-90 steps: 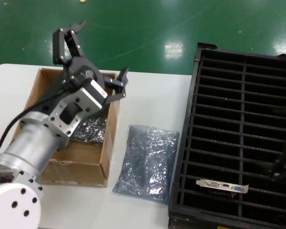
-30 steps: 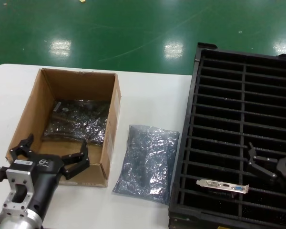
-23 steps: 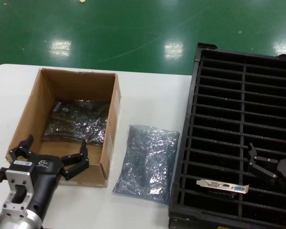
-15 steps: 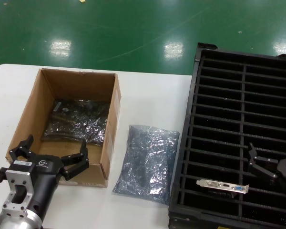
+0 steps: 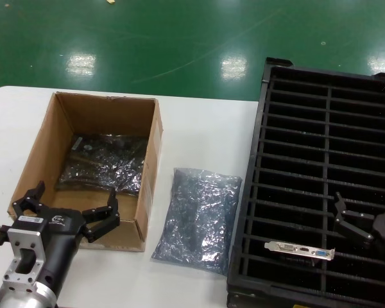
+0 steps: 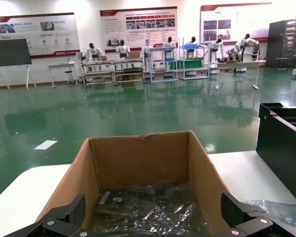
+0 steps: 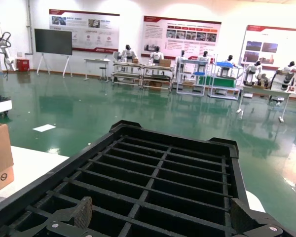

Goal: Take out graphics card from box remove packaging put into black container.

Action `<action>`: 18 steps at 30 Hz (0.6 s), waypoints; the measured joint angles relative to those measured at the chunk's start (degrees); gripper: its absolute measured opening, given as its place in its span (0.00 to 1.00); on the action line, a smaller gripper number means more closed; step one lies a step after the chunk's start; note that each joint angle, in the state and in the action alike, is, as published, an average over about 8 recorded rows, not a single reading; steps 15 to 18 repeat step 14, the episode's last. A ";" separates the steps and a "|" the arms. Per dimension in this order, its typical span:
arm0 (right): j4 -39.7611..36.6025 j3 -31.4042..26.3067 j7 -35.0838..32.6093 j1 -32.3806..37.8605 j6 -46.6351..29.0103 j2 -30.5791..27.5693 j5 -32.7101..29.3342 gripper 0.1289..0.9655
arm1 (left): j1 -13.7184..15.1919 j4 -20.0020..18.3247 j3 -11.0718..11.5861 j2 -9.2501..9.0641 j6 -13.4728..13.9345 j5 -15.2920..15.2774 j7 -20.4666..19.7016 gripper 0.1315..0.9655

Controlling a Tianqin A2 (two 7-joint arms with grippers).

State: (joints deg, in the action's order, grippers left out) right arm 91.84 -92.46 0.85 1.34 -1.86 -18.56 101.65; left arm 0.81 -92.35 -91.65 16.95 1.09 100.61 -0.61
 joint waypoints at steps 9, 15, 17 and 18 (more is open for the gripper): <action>0.00 0.00 0.00 0.00 0.00 0.00 0.00 1.00 | 0.00 0.00 0.00 0.00 0.00 0.00 0.00 1.00; 0.00 0.00 0.00 0.00 0.00 0.00 0.00 1.00 | 0.00 0.00 0.00 0.00 0.00 0.00 0.00 1.00; 0.00 0.00 0.00 0.00 0.00 0.00 0.00 1.00 | 0.00 0.00 0.00 0.00 0.00 0.00 0.00 1.00; 0.00 0.00 0.00 0.00 0.00 0.00 0.00 1.00 | 0.00 0.00 0.00 0.00 0.00 0.00 0.00 1.00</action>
